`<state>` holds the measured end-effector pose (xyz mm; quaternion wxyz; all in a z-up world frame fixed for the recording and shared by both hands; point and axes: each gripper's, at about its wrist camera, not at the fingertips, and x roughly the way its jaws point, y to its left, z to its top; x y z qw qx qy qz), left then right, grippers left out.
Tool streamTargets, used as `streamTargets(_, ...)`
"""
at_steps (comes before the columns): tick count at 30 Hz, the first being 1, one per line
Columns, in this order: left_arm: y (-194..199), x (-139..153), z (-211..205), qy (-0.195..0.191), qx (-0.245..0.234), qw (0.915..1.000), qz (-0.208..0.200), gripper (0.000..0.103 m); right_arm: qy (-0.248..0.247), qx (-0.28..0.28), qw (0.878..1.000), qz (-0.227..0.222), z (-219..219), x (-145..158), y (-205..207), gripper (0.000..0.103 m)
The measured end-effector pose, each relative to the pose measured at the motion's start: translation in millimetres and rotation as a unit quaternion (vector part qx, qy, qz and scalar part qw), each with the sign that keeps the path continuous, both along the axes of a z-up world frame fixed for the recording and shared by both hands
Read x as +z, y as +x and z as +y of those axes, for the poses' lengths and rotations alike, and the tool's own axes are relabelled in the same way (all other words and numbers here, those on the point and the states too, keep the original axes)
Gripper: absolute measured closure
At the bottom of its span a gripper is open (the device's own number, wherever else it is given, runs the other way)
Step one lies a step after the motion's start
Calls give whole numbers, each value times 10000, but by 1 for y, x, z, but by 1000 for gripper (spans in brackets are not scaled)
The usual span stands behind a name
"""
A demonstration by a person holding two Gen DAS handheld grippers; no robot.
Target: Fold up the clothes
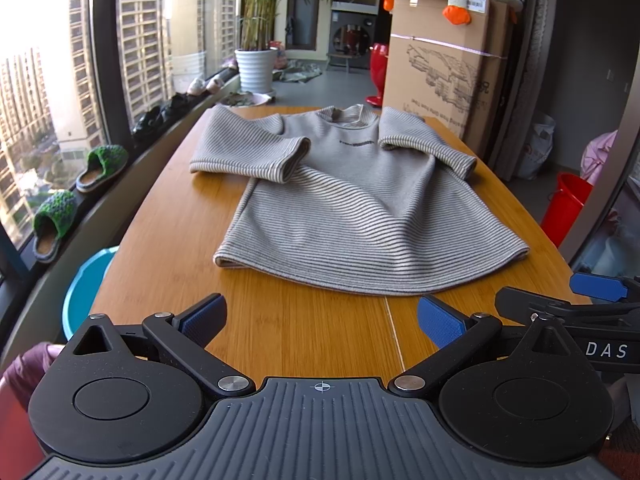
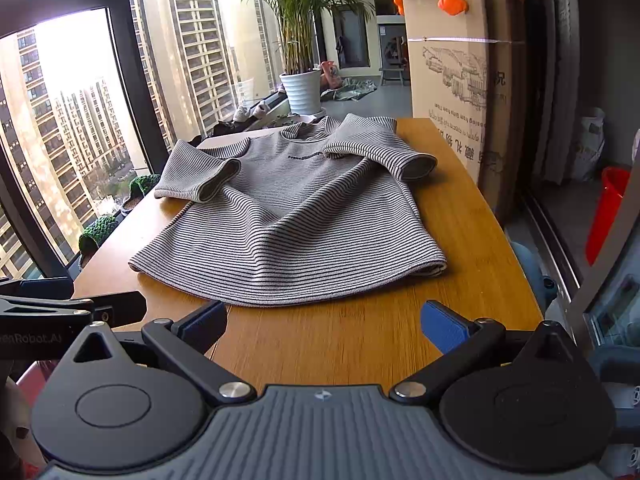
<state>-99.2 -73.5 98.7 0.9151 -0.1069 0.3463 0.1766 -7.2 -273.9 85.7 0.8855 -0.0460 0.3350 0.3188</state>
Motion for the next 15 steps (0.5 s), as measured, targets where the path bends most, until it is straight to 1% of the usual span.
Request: streamTargets(15, 3, -1, -4, 4, -7, 10000, -2, 0, 3, -10, 10000, 11, 2, 0, 1, 0)
